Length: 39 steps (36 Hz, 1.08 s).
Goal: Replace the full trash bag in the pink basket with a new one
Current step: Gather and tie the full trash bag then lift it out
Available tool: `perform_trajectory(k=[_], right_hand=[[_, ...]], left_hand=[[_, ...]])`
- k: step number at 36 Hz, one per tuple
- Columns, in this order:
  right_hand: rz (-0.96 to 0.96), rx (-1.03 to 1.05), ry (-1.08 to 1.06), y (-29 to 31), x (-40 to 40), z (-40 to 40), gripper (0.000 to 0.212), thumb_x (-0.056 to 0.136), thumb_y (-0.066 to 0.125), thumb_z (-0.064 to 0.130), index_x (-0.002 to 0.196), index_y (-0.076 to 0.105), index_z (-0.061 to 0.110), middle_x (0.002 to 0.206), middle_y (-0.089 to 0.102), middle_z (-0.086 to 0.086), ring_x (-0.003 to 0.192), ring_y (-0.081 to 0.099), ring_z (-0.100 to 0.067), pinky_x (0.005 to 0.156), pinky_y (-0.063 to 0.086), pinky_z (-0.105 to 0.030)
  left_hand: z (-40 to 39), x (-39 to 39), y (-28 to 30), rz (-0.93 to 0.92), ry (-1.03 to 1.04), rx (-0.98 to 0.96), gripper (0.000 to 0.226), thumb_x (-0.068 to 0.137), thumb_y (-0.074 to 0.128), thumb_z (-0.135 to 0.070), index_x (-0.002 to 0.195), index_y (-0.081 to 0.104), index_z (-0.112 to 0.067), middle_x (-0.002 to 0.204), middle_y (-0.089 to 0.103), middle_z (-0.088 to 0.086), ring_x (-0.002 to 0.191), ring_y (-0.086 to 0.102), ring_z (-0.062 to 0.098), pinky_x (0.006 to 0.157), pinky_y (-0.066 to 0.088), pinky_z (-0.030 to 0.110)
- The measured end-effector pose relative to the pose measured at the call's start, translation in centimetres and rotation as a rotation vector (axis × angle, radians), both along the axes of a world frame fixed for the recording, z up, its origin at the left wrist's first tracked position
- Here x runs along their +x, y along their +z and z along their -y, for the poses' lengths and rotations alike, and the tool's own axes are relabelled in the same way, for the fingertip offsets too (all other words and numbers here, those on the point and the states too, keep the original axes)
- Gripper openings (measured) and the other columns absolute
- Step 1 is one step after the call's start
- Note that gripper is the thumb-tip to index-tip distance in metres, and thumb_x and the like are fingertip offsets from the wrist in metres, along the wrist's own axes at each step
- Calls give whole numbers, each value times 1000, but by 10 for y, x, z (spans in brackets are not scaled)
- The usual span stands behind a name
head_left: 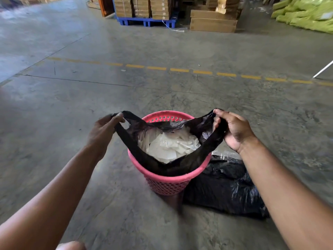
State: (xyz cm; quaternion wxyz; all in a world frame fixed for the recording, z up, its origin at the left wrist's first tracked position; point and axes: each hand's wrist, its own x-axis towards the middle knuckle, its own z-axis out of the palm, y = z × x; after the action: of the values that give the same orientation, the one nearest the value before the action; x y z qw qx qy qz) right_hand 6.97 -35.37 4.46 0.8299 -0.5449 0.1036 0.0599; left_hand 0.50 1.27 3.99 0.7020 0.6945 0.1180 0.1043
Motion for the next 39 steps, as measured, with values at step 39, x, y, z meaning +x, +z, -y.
perform_trajectory(k=[39], right_hand=[[878, -1486, 353, 1, -8, -107, 14, 72, 56, 36, 78, 60, 24, 100, 48, 0, 101, 45, -23, 87, 39, -41]], left_hand=[[116, 57, -31, 50, -724, 636, 30, 62, 65, -28, 90, 61, -19, 87, 66, 1, 84, 63, 11, 73, 53, 28]])
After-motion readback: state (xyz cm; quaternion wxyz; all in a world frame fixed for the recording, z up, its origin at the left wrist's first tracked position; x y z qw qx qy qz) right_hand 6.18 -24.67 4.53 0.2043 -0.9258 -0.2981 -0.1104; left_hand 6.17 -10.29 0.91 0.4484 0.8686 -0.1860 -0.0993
